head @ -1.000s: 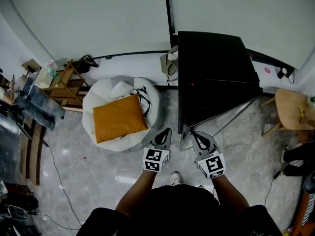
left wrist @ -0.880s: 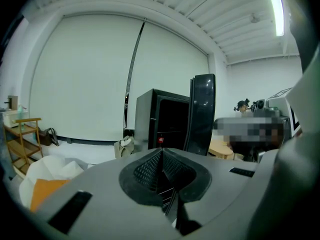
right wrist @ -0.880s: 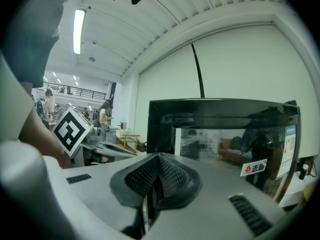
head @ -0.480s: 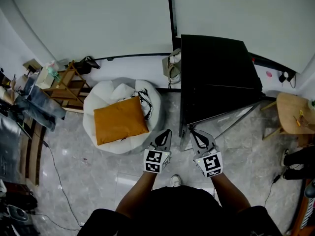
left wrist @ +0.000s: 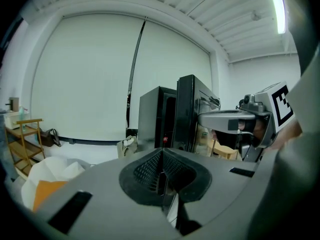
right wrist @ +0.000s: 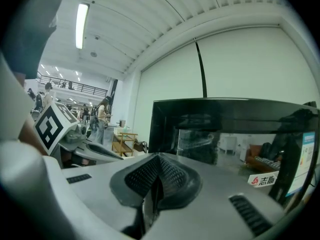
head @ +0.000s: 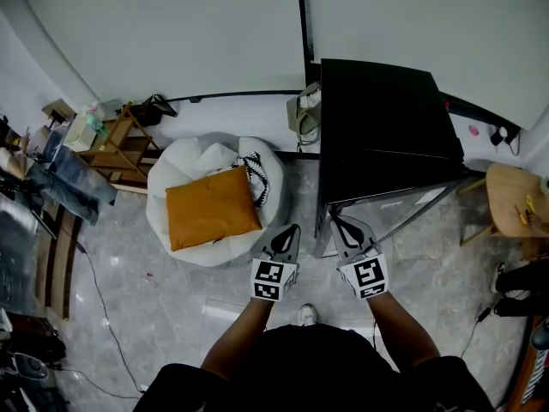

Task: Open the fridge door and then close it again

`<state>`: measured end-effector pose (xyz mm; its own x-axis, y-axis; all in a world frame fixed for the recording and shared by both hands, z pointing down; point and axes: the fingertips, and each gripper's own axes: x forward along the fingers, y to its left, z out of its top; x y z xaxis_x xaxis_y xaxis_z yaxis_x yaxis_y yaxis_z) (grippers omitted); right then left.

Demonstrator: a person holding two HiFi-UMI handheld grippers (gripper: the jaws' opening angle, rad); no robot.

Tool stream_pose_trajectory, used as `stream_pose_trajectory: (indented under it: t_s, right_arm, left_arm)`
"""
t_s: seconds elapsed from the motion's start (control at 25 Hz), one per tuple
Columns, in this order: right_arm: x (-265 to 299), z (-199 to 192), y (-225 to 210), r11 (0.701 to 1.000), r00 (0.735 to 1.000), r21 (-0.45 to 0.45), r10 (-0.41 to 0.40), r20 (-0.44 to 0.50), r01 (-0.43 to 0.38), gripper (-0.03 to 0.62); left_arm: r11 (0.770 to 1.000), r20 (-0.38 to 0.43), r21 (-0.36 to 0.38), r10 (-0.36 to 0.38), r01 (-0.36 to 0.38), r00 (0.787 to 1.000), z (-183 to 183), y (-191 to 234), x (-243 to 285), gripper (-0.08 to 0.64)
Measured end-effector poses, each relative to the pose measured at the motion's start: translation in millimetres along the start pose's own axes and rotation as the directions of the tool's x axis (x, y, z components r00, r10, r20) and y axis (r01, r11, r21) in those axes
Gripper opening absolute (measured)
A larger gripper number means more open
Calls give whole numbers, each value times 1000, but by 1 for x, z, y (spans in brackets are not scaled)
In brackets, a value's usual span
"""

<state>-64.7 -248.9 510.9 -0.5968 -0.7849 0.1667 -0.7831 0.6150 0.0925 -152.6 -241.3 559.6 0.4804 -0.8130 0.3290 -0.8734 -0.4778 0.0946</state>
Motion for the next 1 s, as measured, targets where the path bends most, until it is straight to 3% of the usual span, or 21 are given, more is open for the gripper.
stream_pose_trajectory:
  t_s: [0.56,1.0]
  right_arm:
    - [35,3,-20,997,998,47,-62,17,61,18]
    - [53,3,-31,996,996,22,-86,40,85,18]
  left_arm:
    - [1000,-8,10,9,-8,1000,2,15,3,22]
    - [1000,18,-1,-14,14,1000,12,16,5,23]
